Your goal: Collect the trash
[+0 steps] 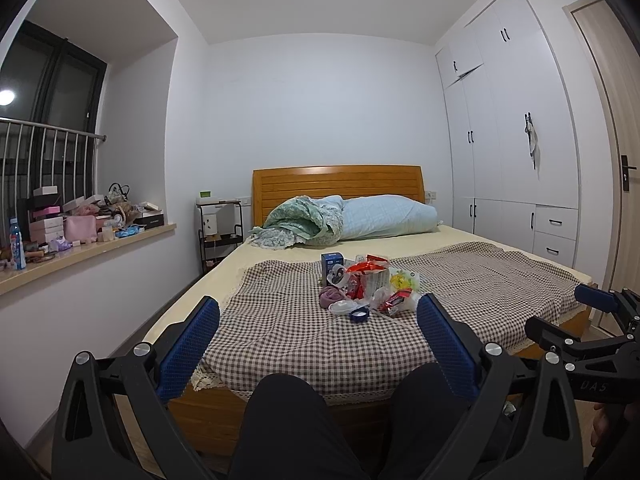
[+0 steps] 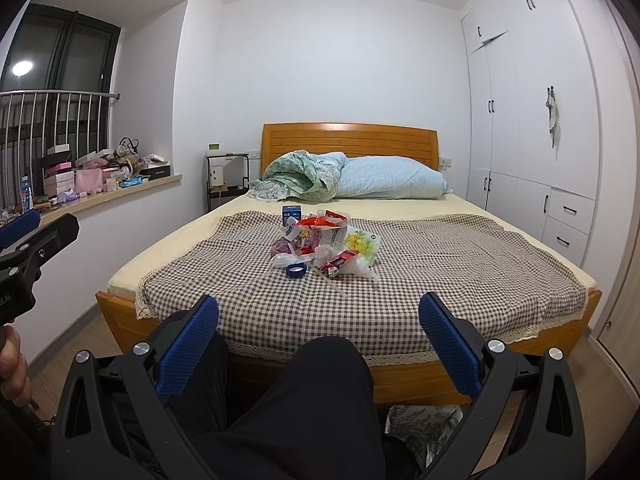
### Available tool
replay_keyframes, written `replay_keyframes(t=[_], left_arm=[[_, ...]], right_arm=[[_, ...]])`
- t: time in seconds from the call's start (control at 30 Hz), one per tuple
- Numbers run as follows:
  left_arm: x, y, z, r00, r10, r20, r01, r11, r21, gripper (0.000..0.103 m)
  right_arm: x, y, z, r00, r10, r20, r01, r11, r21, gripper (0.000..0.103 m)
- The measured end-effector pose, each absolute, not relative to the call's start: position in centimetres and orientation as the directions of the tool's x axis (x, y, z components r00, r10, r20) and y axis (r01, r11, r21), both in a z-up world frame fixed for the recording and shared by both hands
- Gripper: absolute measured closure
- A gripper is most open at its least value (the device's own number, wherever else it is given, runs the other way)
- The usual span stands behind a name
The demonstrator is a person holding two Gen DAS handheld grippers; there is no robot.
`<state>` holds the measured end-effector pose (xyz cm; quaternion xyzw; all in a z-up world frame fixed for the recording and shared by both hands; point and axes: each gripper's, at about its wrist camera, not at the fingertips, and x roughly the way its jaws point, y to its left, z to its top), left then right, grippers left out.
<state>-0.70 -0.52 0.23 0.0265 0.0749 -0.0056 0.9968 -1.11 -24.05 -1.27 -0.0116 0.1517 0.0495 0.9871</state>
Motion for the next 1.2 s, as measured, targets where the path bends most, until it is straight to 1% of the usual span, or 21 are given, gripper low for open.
replay_keyframes(t=[0.77,1.0,1.2], left_arm=[[-0.1,-0.6,-0.2,0.988,-0.002,-0.157,0.011,0.998,0.061,0.007],[3.0,-0.3,-0.8,0.984,0.016,-0.178,-0.004,0.998,0.068,0.007],[7.9,0.1,-2.2,0.972,0.021,-0.234,-0.006,0.998,0.065,0.007]], right_arm=[[-0.7,-24.5,-1.1,0.943,0.097,-0.319,-0.102,0.995,0.001,0.006],[1.9,-24.6,-1.7,0.934,0.082,-0.348,-0.092,0.996,-0.015,0.006],[6.2,-24.6,-3.3,0.913,0.080,-0.400,-0.096,0.995,-0.019,0.006]])
